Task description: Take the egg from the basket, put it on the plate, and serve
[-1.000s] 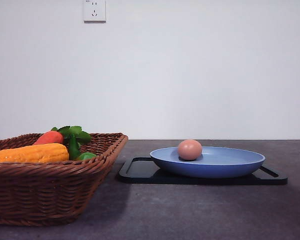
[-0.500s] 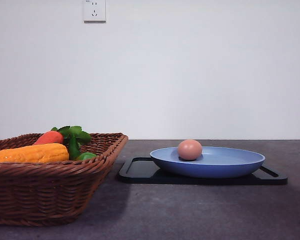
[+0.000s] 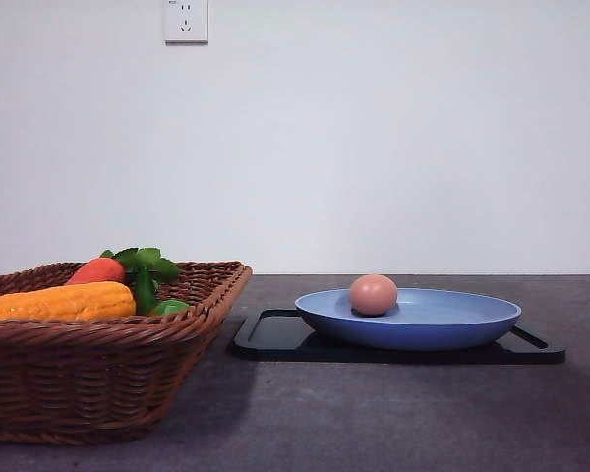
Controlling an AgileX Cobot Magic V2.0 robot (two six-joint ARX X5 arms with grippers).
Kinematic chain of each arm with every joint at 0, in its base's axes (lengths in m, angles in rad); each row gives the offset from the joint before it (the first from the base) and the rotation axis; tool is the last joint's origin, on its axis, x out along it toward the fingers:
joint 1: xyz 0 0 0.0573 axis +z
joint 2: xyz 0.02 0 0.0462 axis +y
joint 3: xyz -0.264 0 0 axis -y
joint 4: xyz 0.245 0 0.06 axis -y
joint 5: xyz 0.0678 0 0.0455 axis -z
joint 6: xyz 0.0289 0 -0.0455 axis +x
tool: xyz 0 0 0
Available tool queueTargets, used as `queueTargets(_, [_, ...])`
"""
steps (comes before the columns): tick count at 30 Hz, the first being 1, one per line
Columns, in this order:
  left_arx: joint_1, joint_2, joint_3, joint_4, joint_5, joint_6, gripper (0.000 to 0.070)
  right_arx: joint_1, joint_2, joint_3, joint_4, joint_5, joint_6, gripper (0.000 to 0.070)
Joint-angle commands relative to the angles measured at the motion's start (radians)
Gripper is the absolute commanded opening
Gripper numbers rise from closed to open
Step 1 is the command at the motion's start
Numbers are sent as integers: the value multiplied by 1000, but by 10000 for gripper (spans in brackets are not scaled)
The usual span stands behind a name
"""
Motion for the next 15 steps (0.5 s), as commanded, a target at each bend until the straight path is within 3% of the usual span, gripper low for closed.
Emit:
queueTargets(1, [1, -2, -25, -14, -1, -5, 0, -2, -1, -6, 8, 3, 13, 0])
queueTargets(15, [1, -2, -25, -14, -1, -5, 0, -2, -1, -6, 8, 3, 13, 0])
